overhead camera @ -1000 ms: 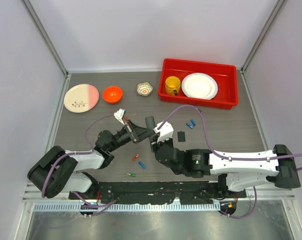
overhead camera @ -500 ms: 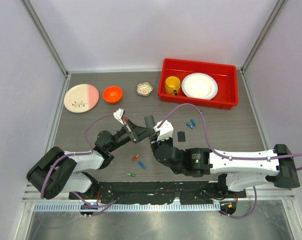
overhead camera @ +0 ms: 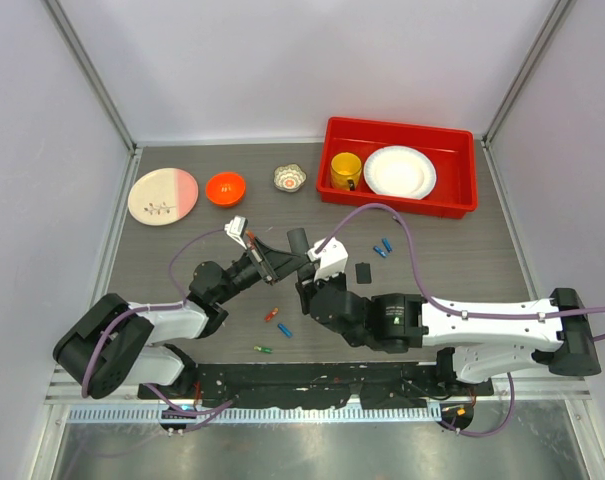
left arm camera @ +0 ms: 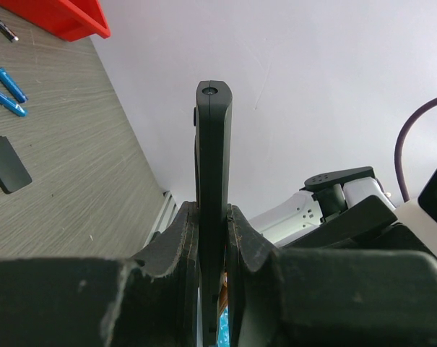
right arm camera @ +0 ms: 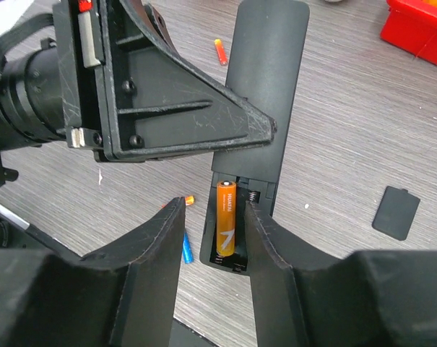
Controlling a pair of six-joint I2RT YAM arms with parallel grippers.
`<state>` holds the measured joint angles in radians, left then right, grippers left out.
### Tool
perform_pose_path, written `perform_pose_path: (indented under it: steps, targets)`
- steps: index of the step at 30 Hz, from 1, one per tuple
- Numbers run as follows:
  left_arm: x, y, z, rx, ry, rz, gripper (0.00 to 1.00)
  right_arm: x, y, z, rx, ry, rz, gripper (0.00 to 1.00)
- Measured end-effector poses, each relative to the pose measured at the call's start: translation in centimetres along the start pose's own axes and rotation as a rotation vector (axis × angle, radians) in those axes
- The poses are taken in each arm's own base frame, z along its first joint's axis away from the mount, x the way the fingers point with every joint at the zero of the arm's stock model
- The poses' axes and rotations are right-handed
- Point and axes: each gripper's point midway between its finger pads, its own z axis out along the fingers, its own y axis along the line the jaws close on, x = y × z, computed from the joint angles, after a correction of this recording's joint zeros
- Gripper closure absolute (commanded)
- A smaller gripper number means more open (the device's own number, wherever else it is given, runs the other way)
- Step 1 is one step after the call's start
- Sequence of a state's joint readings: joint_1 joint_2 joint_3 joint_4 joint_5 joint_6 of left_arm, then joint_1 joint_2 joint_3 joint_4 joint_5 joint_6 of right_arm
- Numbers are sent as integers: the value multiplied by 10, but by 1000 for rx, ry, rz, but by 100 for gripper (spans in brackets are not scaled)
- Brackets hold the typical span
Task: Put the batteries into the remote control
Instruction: Load the battery into the remote control, then adjust the battery in the remote control.
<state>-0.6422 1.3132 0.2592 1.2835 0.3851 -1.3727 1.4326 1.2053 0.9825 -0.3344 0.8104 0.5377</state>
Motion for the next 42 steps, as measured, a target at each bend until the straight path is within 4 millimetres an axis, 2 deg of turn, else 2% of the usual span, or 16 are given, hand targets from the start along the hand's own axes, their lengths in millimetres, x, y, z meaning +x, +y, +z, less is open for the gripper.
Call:
perform_pose_path:
  steps: [6,15,16,17,23,26,32,36,42]
  targets:
    - [0,0,0,0,0,0,100,-11,3,-2,-5,-15,16,49]
    - [0,0,0,0,0,1,100,-33,7,-12,-36,-45,44,46]
    - [0,0,0,0,0,1,100,-37,6,-15,-42,-53,54,40]
    - [0,0,0,0,0,1,100,-42,4,-18,-48,-66,69,39]
    - [0,0,0,1,-1,1,100,-61,-20,-37,-77,-127,217,33]
    - [-1,-5,0,13,-3,6,100,-58,-37,-35,-83,-125,284,32]
    - [-3,-18,-2,50,-7,21,100,-31,-52,-22,-156,-73,399,31]
    - [-2,-25,-4,70,-3,25,100,-27,-49,-19,-240,-54,468,31]
    - [-1,-29,-5,84,8,26,100,-32,-29,-17,-393,-38,548,31]
